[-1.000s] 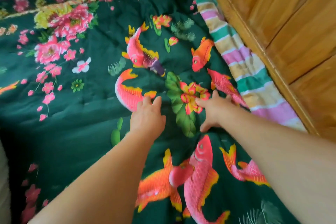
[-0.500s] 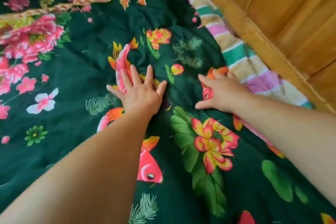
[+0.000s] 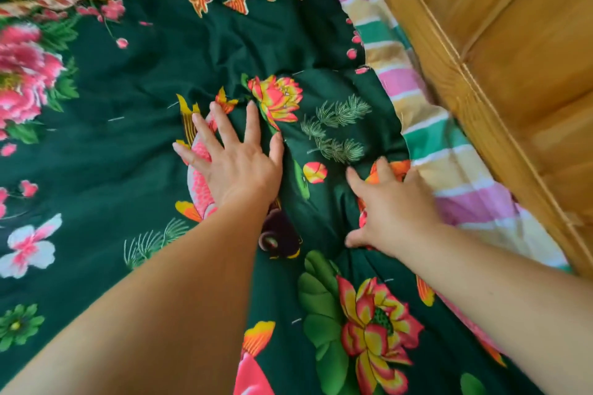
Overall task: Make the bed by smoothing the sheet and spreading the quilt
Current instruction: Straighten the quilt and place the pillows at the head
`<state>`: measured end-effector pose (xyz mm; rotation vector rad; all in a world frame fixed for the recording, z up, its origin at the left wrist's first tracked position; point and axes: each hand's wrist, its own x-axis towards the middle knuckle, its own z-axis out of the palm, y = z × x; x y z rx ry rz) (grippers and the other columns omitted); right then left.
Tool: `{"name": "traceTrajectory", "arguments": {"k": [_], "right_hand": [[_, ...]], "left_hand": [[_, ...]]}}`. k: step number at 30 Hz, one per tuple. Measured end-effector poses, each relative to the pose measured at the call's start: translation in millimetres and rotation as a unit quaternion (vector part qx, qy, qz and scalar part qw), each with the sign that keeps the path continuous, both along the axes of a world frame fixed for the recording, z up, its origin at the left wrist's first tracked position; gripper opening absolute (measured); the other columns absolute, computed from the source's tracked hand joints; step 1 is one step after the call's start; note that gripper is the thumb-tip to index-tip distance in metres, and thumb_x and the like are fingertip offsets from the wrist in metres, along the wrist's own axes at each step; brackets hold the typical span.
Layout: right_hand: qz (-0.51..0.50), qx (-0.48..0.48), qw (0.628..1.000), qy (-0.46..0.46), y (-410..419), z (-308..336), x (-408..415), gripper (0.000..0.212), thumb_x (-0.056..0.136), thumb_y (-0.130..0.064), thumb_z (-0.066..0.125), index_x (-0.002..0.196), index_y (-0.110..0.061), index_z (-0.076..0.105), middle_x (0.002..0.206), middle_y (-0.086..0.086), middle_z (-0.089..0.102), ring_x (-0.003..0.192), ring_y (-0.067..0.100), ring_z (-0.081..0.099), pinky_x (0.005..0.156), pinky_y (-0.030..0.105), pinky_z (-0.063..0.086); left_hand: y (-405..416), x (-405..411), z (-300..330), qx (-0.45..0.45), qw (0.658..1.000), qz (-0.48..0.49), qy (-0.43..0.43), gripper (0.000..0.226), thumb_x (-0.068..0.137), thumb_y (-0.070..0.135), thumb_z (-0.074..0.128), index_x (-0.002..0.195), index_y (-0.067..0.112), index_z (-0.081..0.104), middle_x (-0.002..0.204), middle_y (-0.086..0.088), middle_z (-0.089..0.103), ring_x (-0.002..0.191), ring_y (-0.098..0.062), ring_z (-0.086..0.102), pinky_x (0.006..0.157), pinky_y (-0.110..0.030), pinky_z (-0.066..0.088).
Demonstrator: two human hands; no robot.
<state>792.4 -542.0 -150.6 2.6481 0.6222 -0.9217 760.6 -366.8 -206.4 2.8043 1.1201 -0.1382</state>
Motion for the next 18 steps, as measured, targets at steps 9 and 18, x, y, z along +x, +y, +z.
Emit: {"name": "traceTrajectory", "arguments": {"k": [9,18], "right_hand": [[0.023,-0.028,0.999,0.031,6,15,0,0.108,0.069,-0.066,0.068,0.149,-0.038,0.001,0.157,0.015,-0.002,0.134,0.05,0.017,0.1,0.052,0.042],[-0.111,0.266,0.938,-0.191,75,35,162,0.049,0.087,-0.052,0.055,0.12,-0.016,0.059,0.126,0.015,0.054,0.118,0.036,0.047,0.099,0.04,0.037]], "left_hand": [[0,-1,-5,0.009,1.0,0.006,-0.027,0.063,0.09,0.059,0.02,0.149,0.039,0.01,0.16,-0.01,-0.003,0.146,-0.034,-0.008,0.113,-0.06,-0.007],[3,0,-8,0.029,0.999,0.013,-0.041,0.065,0.084,0.058,0.023,0.145,0.036,0.029,0.158,-0.013,0.016,0.146,-0.035,0.009,0.112,-0.055,-0.005]]}}
